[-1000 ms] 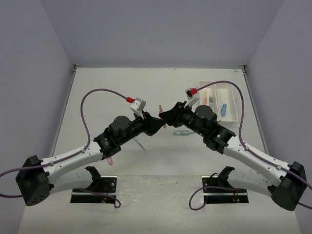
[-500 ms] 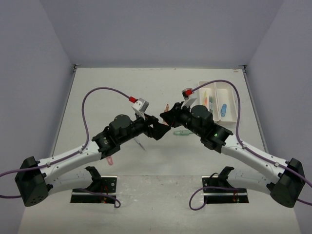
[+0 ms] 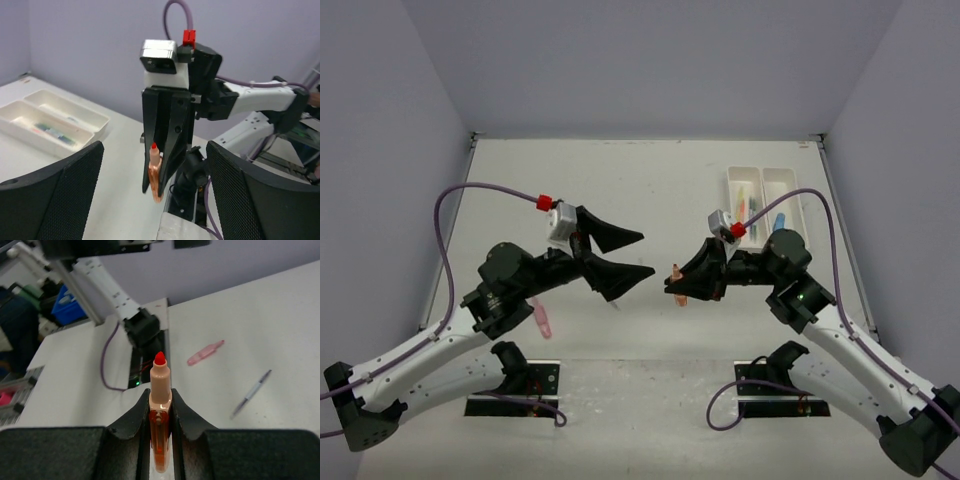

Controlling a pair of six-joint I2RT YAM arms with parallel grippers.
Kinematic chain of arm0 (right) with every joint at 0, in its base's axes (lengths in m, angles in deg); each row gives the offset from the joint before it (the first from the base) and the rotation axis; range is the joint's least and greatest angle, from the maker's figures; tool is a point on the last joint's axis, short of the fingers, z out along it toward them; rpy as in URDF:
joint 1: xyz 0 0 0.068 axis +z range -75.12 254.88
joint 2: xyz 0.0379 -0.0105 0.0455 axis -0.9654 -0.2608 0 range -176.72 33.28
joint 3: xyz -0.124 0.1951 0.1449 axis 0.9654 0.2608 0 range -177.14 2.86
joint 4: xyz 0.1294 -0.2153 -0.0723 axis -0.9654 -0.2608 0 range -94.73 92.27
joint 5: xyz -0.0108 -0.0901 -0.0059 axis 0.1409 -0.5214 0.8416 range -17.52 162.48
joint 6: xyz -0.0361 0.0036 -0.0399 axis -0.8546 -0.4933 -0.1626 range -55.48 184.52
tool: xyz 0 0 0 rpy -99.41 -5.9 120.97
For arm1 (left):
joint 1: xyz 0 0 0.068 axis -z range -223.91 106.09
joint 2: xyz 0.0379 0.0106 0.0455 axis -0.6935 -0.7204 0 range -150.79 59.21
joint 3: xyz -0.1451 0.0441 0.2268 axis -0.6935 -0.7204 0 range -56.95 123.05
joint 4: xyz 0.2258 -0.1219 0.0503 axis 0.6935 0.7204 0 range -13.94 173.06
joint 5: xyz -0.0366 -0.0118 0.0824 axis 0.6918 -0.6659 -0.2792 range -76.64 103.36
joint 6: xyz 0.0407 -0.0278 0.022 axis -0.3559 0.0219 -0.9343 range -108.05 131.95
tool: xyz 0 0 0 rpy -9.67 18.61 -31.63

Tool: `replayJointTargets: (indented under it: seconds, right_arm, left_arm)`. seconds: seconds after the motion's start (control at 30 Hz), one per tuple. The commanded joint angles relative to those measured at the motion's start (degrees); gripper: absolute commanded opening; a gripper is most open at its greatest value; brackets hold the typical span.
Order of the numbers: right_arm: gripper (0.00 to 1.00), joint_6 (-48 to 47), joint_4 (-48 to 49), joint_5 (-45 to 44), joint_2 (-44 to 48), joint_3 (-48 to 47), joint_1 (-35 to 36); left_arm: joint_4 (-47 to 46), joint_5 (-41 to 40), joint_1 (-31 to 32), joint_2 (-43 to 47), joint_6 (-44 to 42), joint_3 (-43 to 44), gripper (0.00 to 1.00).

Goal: Sort the stationery into containers
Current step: Close the pen cap on the pen.

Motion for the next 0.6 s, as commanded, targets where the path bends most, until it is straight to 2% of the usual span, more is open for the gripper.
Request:
replayJointTargets:
  seconds: [0.0,0.27,0.47,0.57]
  right_arm:
    - [0.0,-1.8,3.0,17.4,1.0,-1.4,1.4]
    - [0.0,-1.9,0.9,14.6,0.2,-3.9,4.3]
    - [0.0,-1.4,0.3,11.3,-0.3,-5.5,4.3]
    - [0.0,-1.1,-0.2,10.4,-0.9,-6.6,4.3]
  left_arm:
    - [-7.0,11.5,0.1,-5.7,1.3,3.1,0.83]
    - [-15.7,21.3,0.1,-11.1,5.0,2.6,0.71]
    - [-19.6,24.7,0.2,-11.7,7.0,0.5,0.65]
    - [-19.7,24.6,0.4,-11.9,6.9,-0.1,0.57]
